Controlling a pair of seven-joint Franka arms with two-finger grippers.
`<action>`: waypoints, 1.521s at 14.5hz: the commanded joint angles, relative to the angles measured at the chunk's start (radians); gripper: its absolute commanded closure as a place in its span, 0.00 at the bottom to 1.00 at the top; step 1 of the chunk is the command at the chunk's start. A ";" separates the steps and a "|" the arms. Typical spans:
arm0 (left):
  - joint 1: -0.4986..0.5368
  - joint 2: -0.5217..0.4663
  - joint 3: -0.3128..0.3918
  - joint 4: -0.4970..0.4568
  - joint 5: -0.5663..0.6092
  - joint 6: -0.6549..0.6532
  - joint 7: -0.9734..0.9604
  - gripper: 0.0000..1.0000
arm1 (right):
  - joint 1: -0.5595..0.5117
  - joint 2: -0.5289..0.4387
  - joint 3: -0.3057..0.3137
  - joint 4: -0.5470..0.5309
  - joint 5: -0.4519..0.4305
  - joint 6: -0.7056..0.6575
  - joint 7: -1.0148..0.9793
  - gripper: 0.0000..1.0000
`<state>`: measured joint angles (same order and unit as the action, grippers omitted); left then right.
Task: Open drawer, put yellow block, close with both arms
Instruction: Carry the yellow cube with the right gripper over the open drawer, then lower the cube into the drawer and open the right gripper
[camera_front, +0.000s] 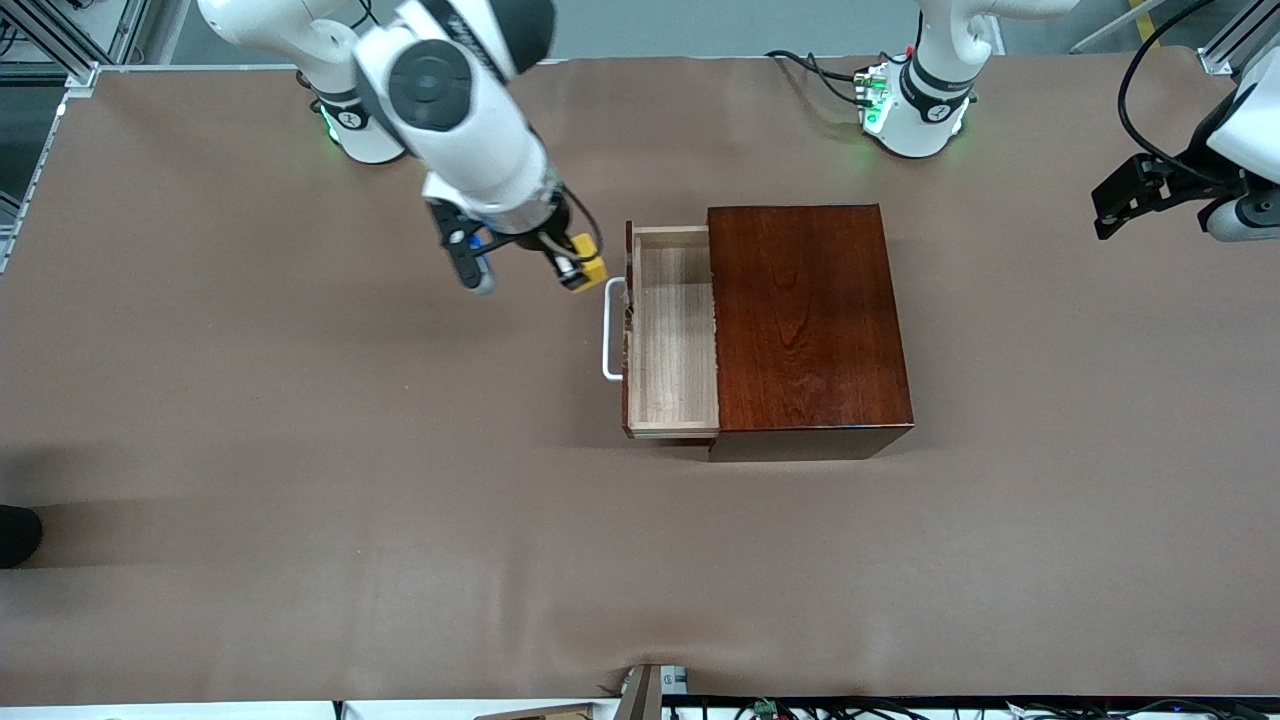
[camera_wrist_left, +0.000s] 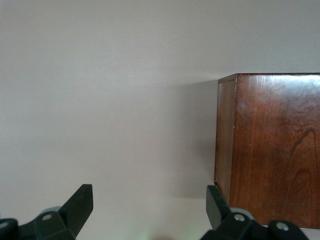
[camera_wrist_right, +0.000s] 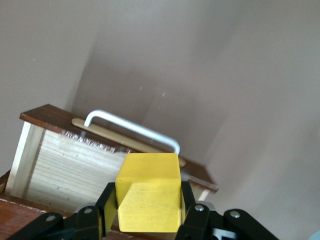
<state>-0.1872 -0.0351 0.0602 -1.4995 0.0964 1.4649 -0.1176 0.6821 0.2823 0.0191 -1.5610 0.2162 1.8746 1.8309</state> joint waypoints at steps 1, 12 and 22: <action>0.005 -0.019 -0.019 -0.016 -0.017 0.002 0.027 0.00 | 0.034 0.067 -0.013 0.058 0.008 0.046 0.146 1.00; 0.002 -0.016 -0.023 -0.016 -0.018 0.009 0.030 0.00 | 0.088 0.219 -0.014 0.171 0.009 0.092 0.401 1.00; 0.140 -0.017 -0.192 -0.033 -0.023 0.014 0.030 0.00 | 0.108 0.276 -0.016 0.171 -0.003 0.172 0.409 1.00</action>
<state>-0.0759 -0.0350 -0.1174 -1.5149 0.0945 1.4682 -0.1119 0.7726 0.5342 0.0177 -1.4222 0.2158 2.0383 2.2296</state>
